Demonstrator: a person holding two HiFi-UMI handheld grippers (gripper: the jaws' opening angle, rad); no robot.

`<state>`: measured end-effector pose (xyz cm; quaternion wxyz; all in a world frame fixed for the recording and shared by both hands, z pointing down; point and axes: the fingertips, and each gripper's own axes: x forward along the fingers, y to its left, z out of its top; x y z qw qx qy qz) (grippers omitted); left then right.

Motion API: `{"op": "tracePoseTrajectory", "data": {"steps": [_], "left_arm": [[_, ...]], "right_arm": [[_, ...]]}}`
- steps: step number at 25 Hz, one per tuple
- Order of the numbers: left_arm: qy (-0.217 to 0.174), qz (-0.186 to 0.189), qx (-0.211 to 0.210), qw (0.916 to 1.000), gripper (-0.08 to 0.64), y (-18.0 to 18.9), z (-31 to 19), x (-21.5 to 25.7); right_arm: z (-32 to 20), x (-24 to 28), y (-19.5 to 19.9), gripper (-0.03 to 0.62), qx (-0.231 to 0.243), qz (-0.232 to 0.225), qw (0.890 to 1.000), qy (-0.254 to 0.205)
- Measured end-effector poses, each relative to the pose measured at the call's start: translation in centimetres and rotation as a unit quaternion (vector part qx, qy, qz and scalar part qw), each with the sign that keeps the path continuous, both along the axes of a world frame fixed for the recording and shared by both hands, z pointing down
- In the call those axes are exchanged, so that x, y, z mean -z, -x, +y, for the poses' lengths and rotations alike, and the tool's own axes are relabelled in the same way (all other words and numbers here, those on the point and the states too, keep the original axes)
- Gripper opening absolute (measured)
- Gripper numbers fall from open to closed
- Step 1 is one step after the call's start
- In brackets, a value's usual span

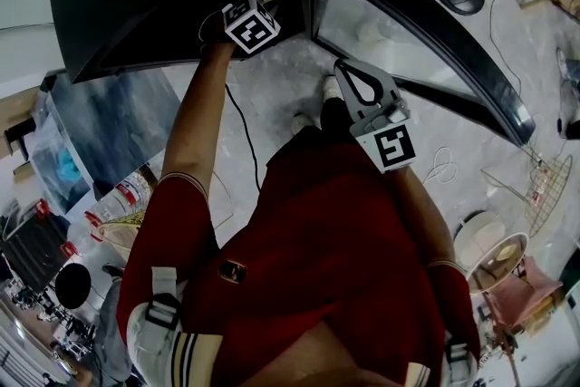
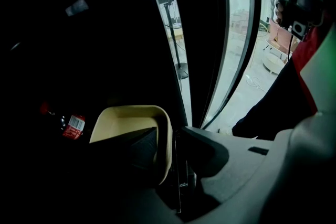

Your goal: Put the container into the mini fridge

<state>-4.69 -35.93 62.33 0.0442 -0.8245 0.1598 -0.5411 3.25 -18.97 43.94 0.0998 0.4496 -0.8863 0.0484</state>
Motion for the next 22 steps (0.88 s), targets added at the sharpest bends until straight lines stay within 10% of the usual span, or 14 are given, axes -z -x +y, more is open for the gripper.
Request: {"op": "tracePoseTrajectory", "data": {"steps": [22], "left_arm": [[-0.105,0.162,0.042,0.9804,0.134,0.1,4.5,11.1]], "right_arm": [[0.8,1.6,1.5,-0.002,0.009,-0.032,0.999,-0.011]]}}
